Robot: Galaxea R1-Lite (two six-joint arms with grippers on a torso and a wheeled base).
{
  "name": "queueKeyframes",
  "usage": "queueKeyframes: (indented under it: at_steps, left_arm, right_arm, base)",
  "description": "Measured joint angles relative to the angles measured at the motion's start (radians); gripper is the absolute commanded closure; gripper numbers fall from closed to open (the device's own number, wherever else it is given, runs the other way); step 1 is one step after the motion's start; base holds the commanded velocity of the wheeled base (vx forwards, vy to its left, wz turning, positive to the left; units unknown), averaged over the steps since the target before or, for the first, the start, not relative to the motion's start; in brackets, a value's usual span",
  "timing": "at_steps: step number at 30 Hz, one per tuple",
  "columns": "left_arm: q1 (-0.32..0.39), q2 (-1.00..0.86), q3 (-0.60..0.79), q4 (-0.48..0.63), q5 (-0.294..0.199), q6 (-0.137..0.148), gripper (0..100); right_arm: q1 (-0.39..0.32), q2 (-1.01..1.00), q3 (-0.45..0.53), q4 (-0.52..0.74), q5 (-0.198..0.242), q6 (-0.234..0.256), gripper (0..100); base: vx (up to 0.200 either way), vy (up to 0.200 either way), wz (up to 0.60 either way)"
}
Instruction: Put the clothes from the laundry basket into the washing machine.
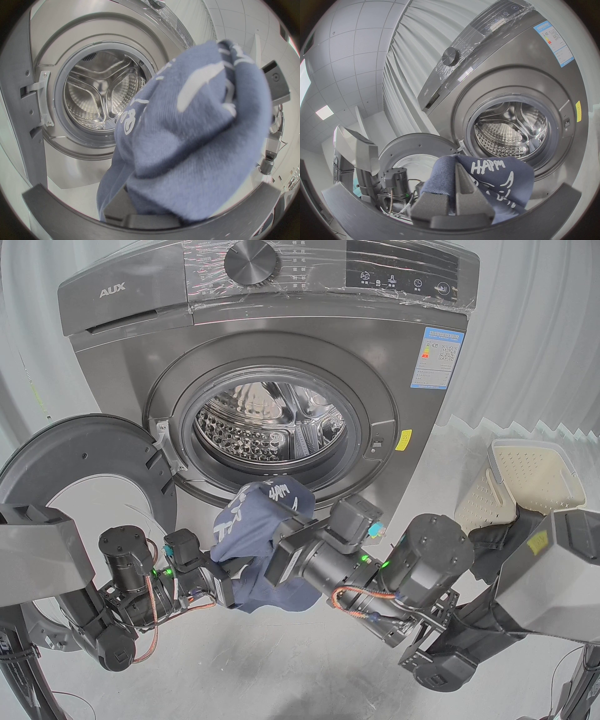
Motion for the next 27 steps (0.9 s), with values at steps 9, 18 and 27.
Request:
queueKeyframes:
  at_steps: [9,18,27]
  left_arm:
    - [0.018,-0.024,-0.061,0.005,0.062,-0.077,100]
    - [0.014,-0.096,-0.102,0.007,0.066,-0.152,100]
    - [0.007,-0.133,-0.108,0.005,0.067,-0.157,100]
  right_arm:
    - [-0.098,-0.004,0.063,-0.005,-0.006,0.003,100]
    - [-0.113,0.081,0.143,-0.006,-0.004,0.003,100]
    - [-0.109,0.127,0.121,-0.005,-0.004,-0.002,0]
  base:
    - [0.000,0.000,0.00]
    - [0.000,0.000,0.00]
    - [0.000,0.000,0.00]
